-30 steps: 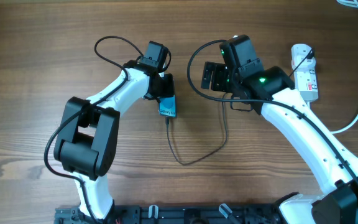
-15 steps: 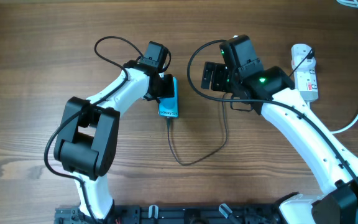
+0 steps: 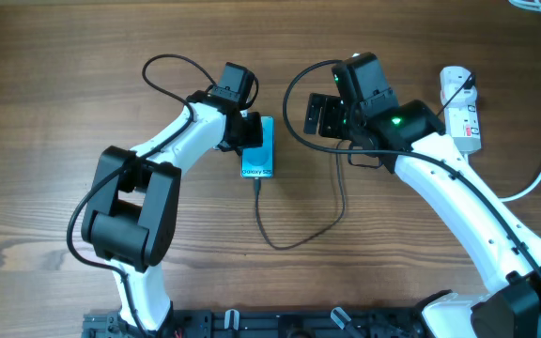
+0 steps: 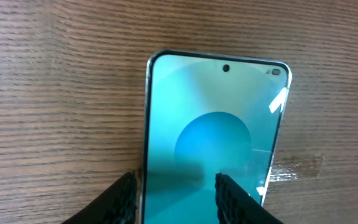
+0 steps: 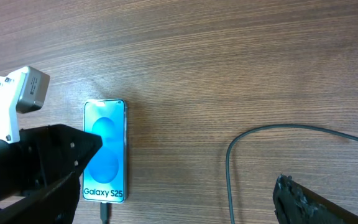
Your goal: Plug charger to phone and switch on socket
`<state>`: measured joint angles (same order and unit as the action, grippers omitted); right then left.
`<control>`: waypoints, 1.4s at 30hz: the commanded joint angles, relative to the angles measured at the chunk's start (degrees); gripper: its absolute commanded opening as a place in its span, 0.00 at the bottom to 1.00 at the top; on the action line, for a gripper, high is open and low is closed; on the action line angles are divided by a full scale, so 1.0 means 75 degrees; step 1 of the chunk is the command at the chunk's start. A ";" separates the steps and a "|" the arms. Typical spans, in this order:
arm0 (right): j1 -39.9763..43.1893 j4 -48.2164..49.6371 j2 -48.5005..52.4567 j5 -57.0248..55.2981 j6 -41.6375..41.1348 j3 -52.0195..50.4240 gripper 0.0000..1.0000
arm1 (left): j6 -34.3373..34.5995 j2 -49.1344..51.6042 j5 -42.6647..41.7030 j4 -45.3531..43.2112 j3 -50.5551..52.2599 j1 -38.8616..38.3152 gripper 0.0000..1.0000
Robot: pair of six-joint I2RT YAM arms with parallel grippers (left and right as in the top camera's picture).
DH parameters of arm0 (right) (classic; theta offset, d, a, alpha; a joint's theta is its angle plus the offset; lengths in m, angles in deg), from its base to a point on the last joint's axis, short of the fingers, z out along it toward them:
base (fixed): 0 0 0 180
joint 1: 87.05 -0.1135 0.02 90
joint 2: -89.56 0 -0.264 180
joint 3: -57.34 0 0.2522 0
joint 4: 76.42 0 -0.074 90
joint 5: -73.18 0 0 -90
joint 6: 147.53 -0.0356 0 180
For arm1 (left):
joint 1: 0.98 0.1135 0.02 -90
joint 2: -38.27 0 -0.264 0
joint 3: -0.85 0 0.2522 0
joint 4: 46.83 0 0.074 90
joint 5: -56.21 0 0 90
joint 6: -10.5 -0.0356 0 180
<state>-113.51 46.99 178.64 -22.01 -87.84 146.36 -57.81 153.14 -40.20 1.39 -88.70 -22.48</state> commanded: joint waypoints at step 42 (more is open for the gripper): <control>0.4803 -0.3261 0.0090 -0.0085 -0.0568 0.4462 1.00 | -0.0038 0.0087 0.0268 0.0863 0.0020 0.2804 1.00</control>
<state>-85.01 24.71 178.18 -22.10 -90.26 179.37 -57.81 153.10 -38.28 7.77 -88.88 -1.93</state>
